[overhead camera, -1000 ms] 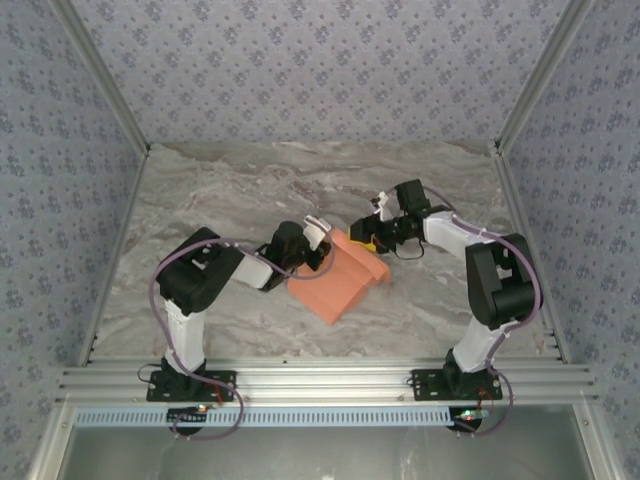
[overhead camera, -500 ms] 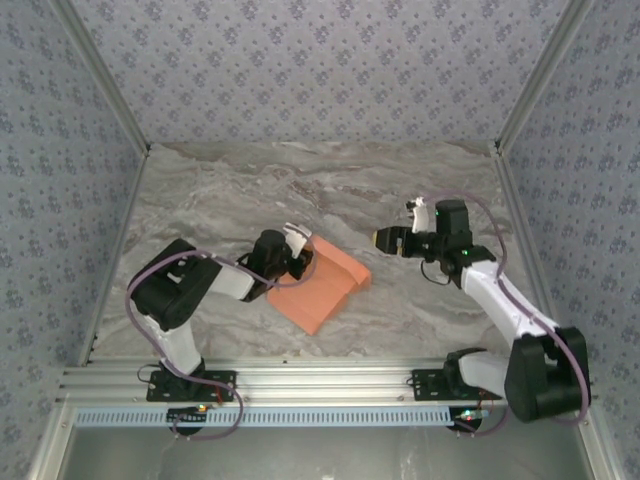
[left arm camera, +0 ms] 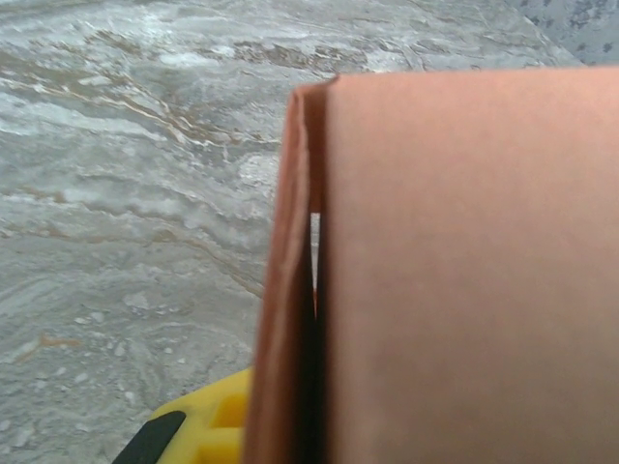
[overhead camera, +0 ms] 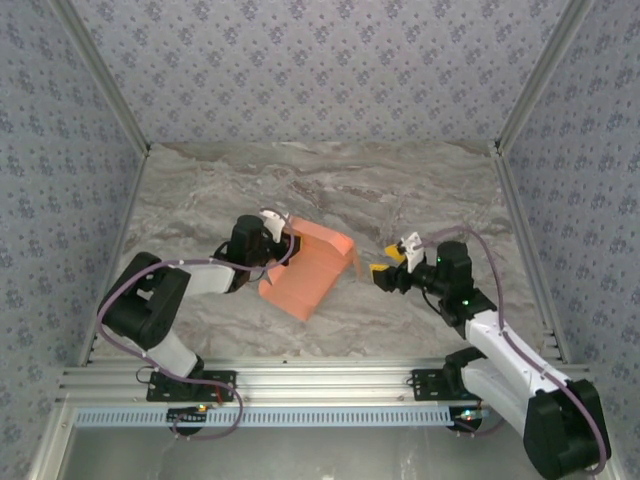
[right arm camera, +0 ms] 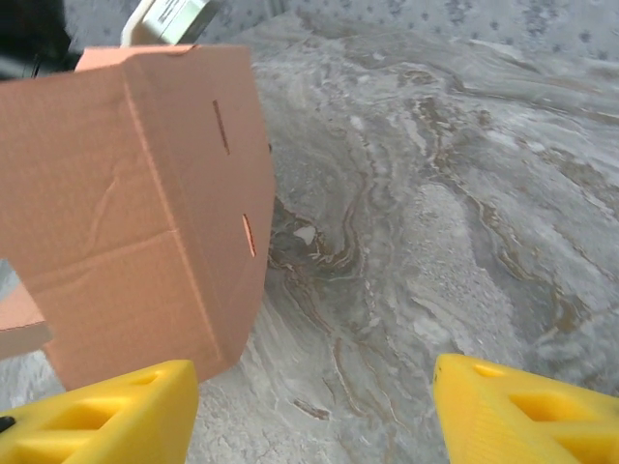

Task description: Fold the paper box

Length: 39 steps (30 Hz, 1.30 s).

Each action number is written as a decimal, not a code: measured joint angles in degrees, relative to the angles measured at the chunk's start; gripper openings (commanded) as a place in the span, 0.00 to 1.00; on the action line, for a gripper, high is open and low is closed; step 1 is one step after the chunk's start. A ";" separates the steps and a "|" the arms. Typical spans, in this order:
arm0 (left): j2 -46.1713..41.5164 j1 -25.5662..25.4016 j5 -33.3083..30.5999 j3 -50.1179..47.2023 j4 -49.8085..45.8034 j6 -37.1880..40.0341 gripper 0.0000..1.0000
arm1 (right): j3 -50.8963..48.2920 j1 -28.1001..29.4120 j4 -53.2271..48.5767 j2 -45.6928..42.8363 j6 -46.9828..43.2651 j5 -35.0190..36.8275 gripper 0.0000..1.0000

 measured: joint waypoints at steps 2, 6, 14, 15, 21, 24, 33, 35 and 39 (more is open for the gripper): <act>0.00 0.04 1.09 0.17 -0.72 -0.33 0.00 | 2.08 1.81 -0.13 2.47 -2.25 -0.07 0.63; 0.00 0.04 2.25 0.85 -1.99 -1.40 0.00 | 5.86 5.20 -0.09 5.95 -5.33 -1.86 0.62; 0.07 0.17 2.84 1.27 -2.49 -3.37 0.00 | 7.80 12.00 0.96 11.21 -8.17 -0.70 0.49; 0.13 0.33 2.89 1.27 -2.56 -3.54 0.00 | 7.96 12.59 1.25 11.85 -8.20 0.22 0.47; 0.15 0.74 2.01 1.27 -2.75 -4.52 0.00 | 8.98 15.76 3.58 14.49 -7.69 7.69 0.41; 0.15 0.79 0.87 1.27 -2.75 -6.01 0.00 | 9.03 17.59 5.25 14.88 -6.54 13.53 0.41; 0.15 0.17 -4.15 1.14 -2.80 -9.07 0.00 | 9.11 24.94 11.85 19.65 -2.08 31.50 0.48; 0.15 -0.52 -6.25 1.05 -2.86 -9.62 0.00 | 9.62 25.42 13.20 21.73 -1.14 33.88 0.49; 0.15 -1.44 -10.34 0.33 -2.84 -11.02 0.00 | 11.56 25.73 14.05 24.68 0.26 37.03 0.50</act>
